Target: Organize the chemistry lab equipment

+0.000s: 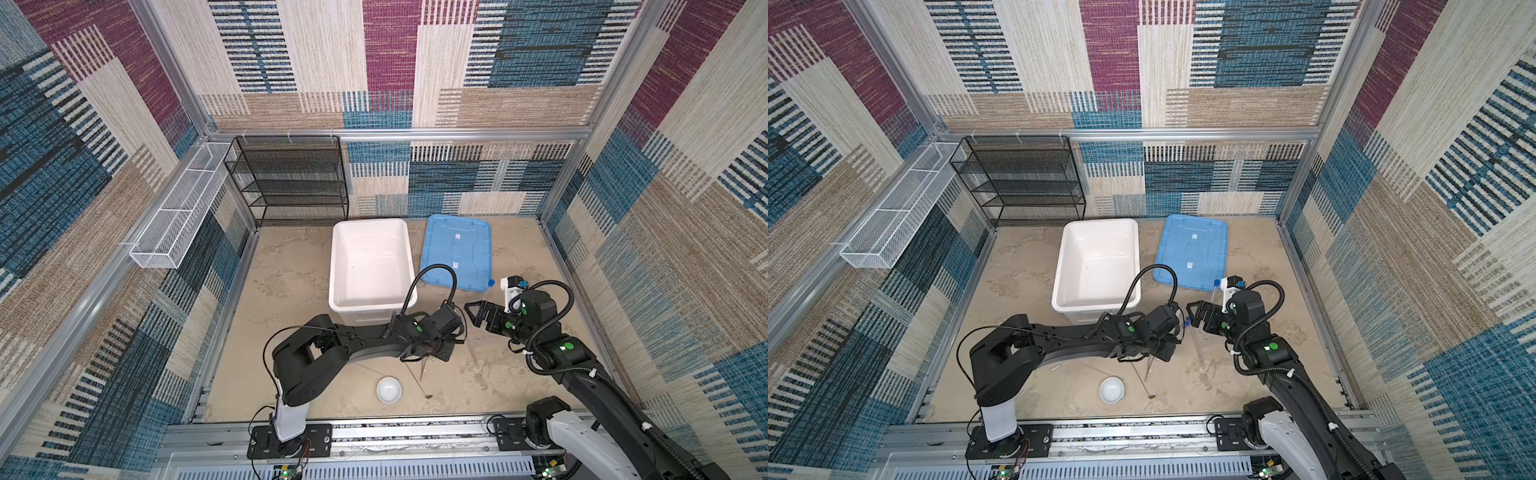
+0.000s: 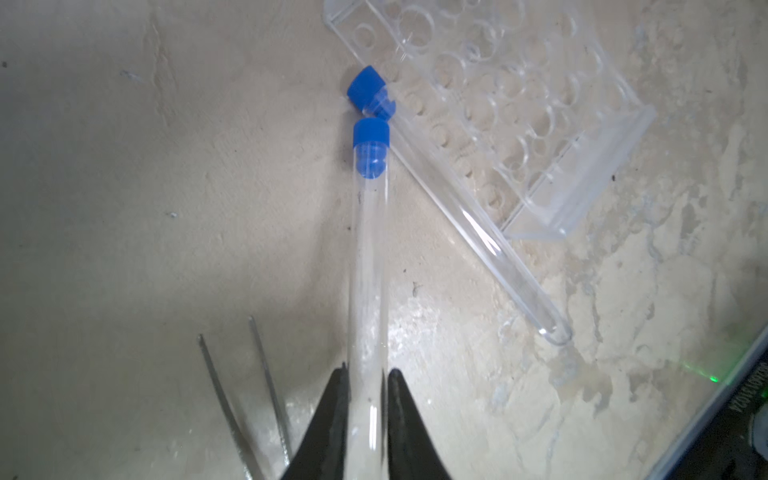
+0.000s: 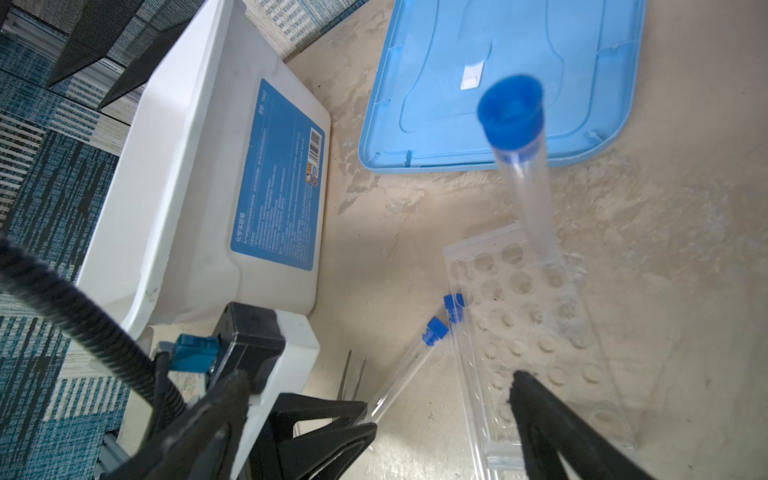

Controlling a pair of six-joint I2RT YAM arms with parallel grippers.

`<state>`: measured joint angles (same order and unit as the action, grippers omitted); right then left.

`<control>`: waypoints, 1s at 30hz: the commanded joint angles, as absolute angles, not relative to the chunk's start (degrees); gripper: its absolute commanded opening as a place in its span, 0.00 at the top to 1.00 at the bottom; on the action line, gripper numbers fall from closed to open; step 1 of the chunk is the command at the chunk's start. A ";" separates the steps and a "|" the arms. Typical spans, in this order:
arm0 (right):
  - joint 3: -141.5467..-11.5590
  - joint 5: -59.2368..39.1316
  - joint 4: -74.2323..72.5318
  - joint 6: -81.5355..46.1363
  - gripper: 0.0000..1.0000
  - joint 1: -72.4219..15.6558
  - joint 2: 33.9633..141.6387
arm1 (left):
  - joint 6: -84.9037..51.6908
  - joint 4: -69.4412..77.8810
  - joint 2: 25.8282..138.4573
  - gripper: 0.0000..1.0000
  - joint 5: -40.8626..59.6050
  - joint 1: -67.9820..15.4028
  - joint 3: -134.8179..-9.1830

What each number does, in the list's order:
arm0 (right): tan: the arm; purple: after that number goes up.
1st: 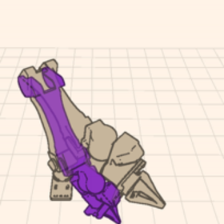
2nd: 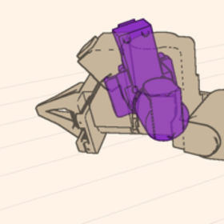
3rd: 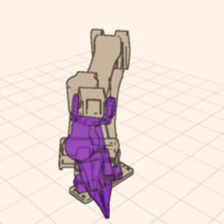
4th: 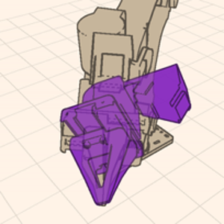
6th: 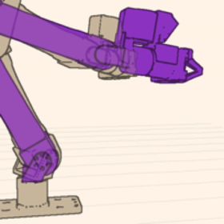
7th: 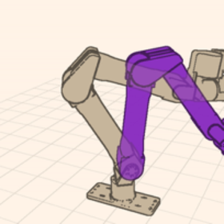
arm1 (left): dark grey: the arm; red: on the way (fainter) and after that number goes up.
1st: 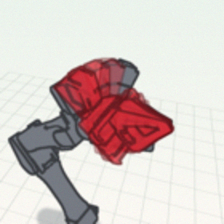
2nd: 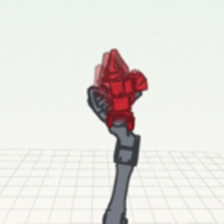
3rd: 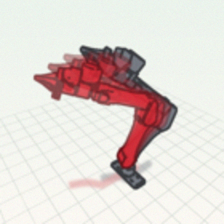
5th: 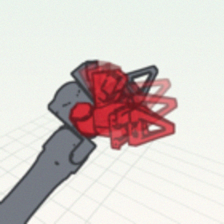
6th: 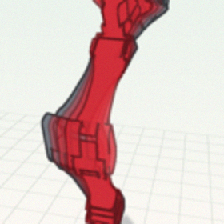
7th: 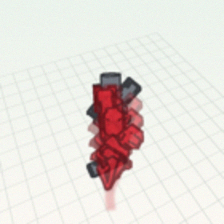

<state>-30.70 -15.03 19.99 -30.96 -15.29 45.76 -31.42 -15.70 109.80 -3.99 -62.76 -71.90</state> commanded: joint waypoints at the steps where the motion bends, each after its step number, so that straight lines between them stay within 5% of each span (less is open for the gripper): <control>1: -30.28 -16.22 18.62 -30.85 0.01 -14.91 45.68 | -32.12 -19.83 111.72 0.81 -4.97 -62.89 -74.04; 10: -30.05 -15.23 19.04 -31.03 0.01 -14.43 44.94 | -32.13 -27.35 114.90 0.78 -6.44 -63.28 -77.67; 18: -30.84 -12.95 20.76 -30.34 0.00 -14.46 43.99 | -31.47 -35.69 119.12 0.60 -7.62 -64.42 -83.74; 30: -32.19 -9.08 23.95 -28.83 0.00 -14.43 42.20 | -30.91 -44.02 122.38 0.69 -5.10 -66.46 -88.37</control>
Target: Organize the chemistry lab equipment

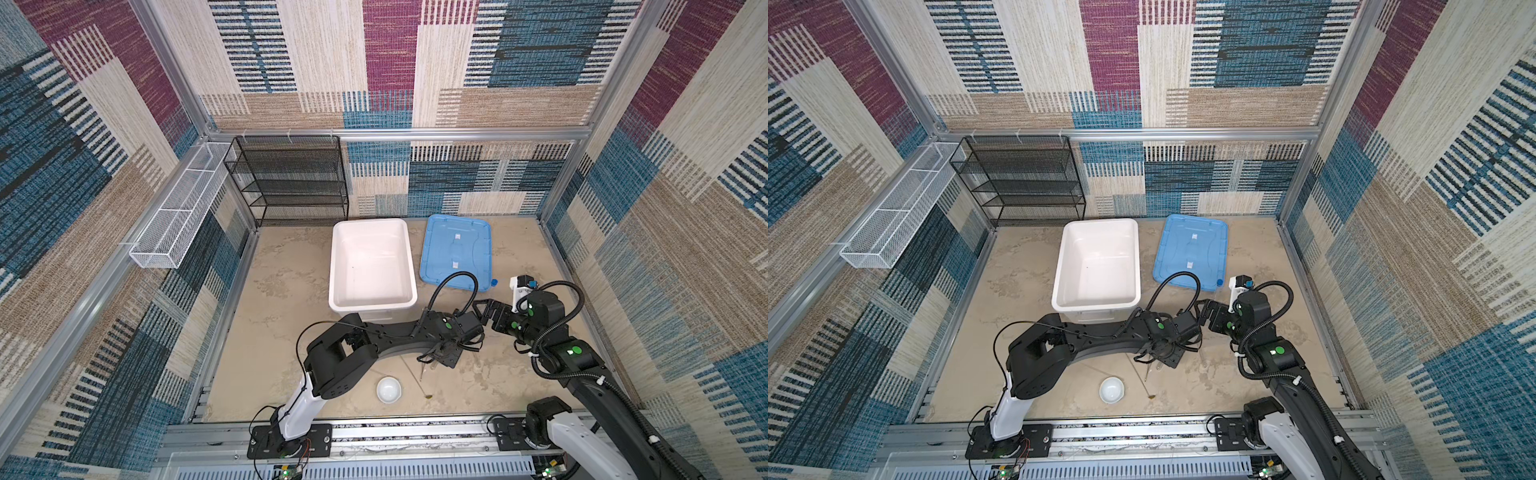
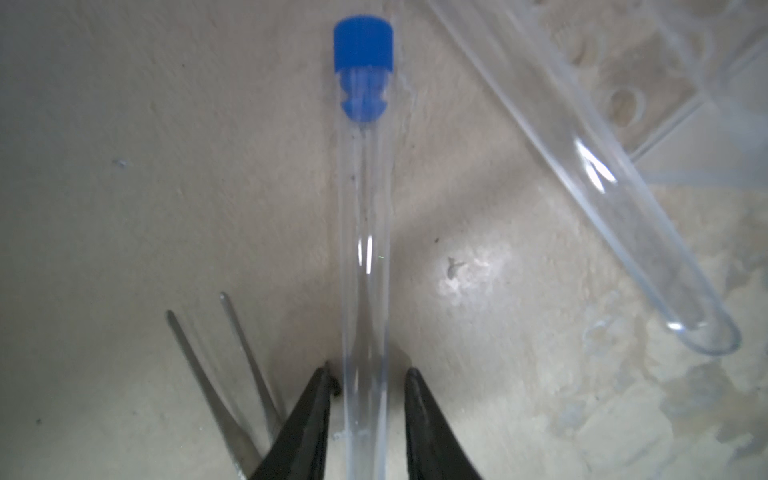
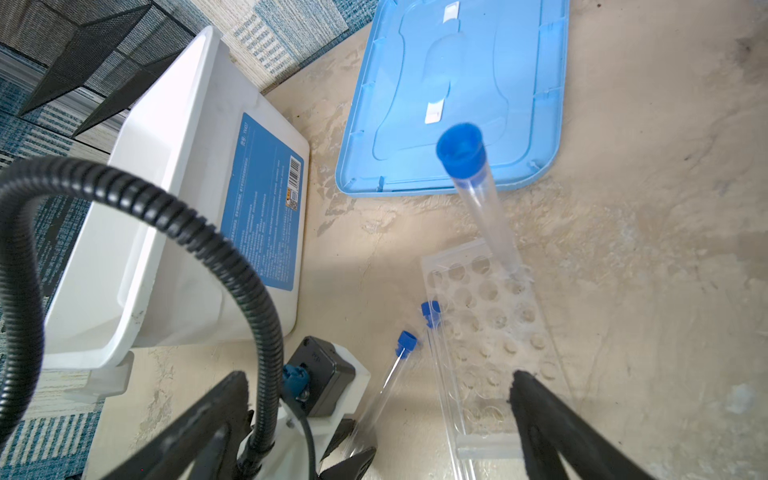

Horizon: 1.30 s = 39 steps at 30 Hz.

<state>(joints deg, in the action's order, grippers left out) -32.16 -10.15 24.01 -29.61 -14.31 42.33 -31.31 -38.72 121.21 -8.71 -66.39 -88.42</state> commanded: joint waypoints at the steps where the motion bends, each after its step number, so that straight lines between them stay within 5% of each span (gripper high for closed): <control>1: -32.09 -9.10 23.91 -28.93 0.00 -14.45 42.23 | -30.88 -44.01 122.65 0.70 -4.82 -66.33 -88.46; 16: -31.73 -8.64 23.91 -29.36 0.00 -14.43 41.01 | -32.58 -39.85 120.65 0.84 -2.04 -64.05 -85.48; 25: -31.77 -10.52 22.76 -29.73 0.00 -14.35 42.74 | -30.42 -26.54 112.30 0.83 -1.17 -63.46 -77.16; 39: -36.20 -29.74 19.51 -30.41 0.11 -13.18 51.77 | -26.33 1.71 95.51 0.84 -2.91 -63.21 -57.84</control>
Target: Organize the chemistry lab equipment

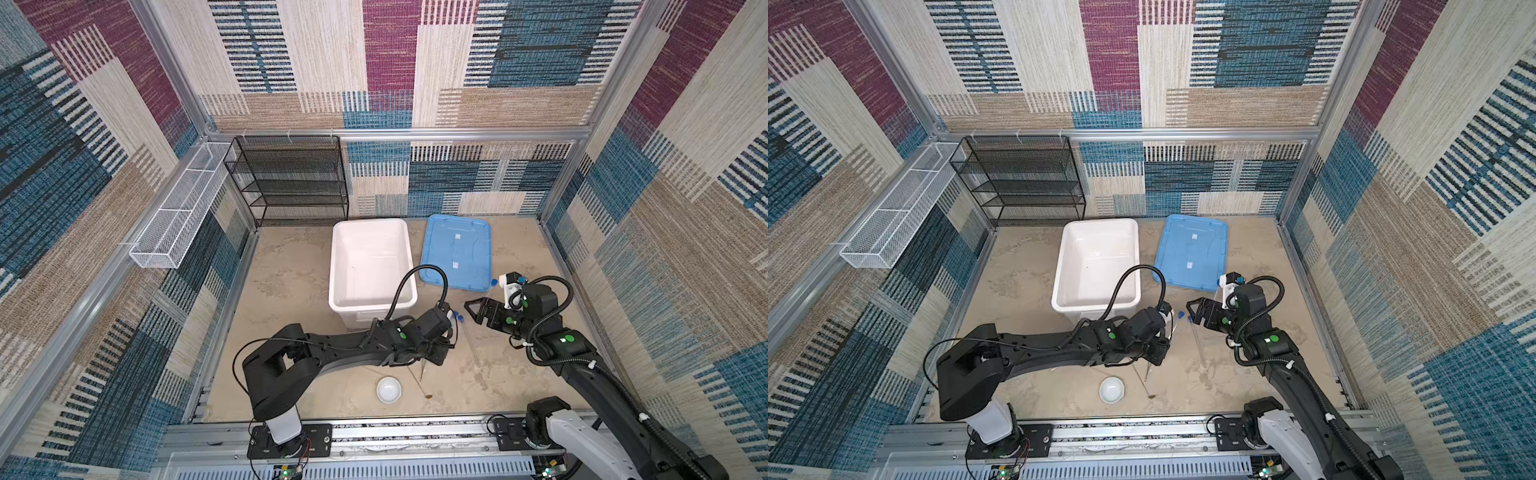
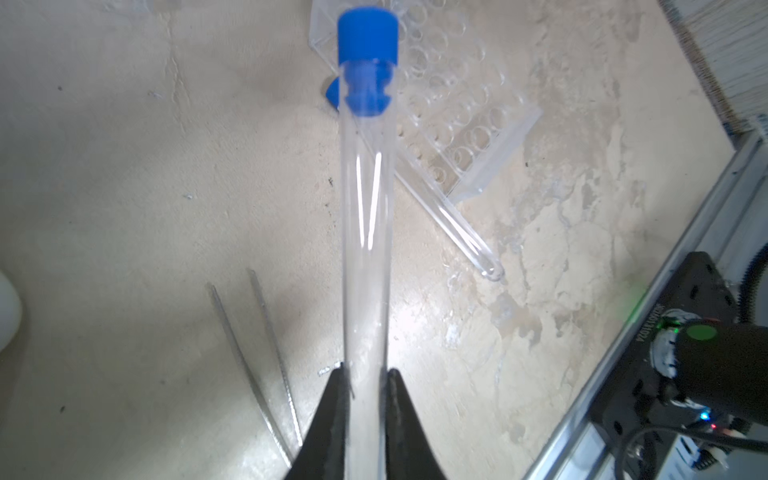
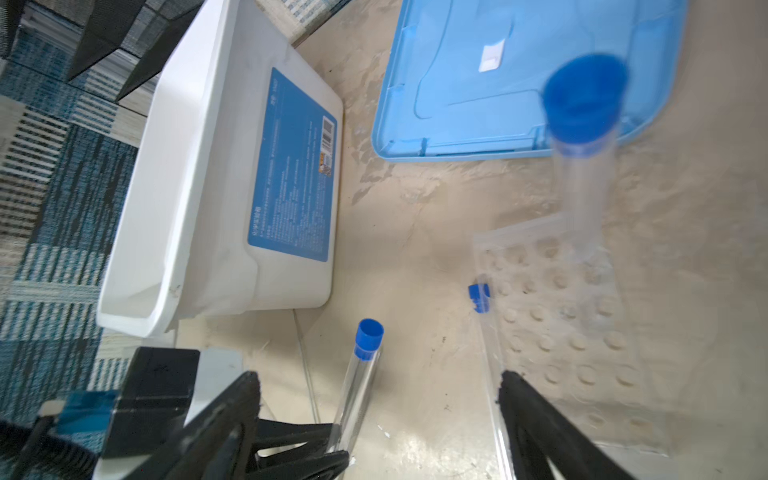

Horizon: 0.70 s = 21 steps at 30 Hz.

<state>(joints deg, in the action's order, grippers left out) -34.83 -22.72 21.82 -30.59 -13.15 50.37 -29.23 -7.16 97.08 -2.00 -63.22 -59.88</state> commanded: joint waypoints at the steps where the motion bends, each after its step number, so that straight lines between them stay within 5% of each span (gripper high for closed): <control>1: -36.43 -30.61 19.03 -30.47 0.12 -13.17 52.21 | -25.97 3.71 94.88 0.84 -2.97 -63.26 -56.65; 21: -36.49 -35.07 14.59 -29.33 0.54 -14.07 60.78 | -25.12 16.50 93.22 0.84 0.04 -63.32 -49.52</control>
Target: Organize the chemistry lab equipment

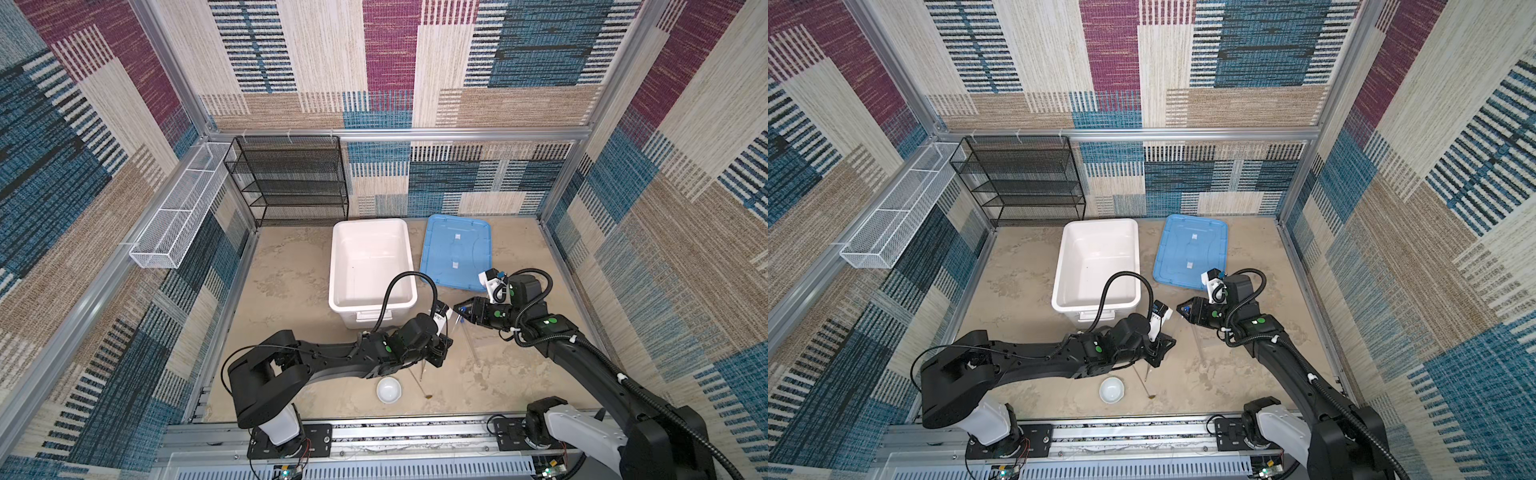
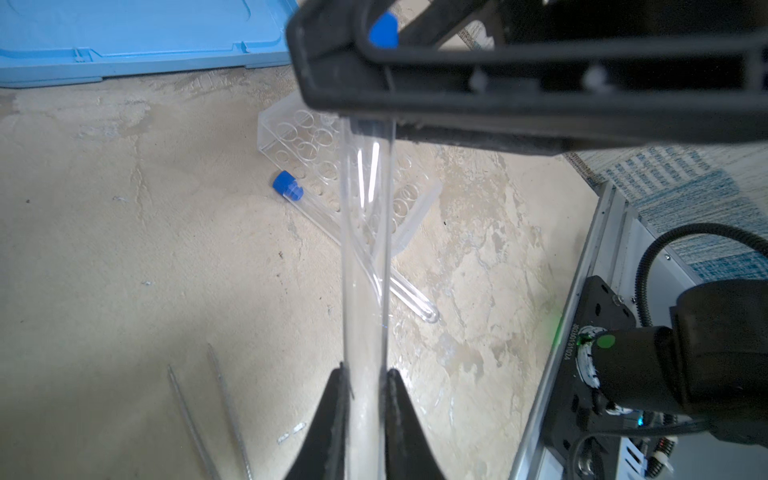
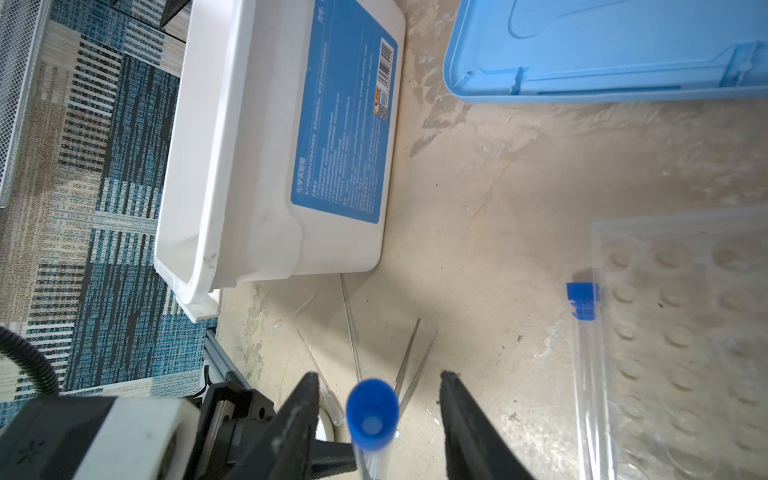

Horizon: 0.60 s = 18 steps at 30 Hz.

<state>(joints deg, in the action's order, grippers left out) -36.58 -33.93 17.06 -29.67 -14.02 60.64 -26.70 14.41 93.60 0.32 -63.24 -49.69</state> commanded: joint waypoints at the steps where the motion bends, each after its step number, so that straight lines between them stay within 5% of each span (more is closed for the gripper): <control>1: -36.41 -35.36 14.56 -29.36 0.56 -14.10 60.93 | -25.14 16.52 93.26 0.84 0.00 -63.28 -49.49; 18: -35.58 -35.67 14.59 -29.09 0.78 -14.10 61.49 | -24.48 16.26 95.07 0.83 0.26 -63.33 -50.35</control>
